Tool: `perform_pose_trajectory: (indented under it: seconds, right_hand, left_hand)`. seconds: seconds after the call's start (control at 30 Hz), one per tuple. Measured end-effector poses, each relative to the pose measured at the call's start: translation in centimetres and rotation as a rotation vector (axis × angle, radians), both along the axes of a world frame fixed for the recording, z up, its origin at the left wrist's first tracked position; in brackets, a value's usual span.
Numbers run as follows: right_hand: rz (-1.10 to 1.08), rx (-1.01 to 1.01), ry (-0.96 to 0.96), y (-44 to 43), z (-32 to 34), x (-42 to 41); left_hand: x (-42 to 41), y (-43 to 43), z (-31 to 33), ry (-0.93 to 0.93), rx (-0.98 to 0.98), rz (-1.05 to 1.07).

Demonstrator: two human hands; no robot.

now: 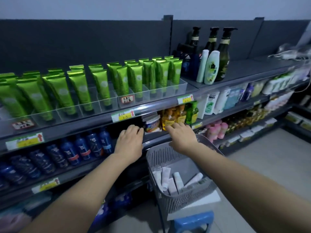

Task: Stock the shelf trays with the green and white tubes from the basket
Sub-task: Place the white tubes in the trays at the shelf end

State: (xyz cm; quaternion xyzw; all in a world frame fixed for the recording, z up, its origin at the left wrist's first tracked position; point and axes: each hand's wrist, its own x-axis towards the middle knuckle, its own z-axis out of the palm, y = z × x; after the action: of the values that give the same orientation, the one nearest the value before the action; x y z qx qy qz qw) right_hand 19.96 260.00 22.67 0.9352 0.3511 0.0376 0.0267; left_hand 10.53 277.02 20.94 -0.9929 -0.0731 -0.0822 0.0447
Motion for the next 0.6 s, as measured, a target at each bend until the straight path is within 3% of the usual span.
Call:
perform_pose_trajectory:
  seconds: [0.6]
  right_hand:
    - [-0.203, -0.277, 0.422, -6.7, -17.4, 8.6]
  left_hand:
    - [10.9, -5.2, -16.3, 0.429, -0.101, -0.189]
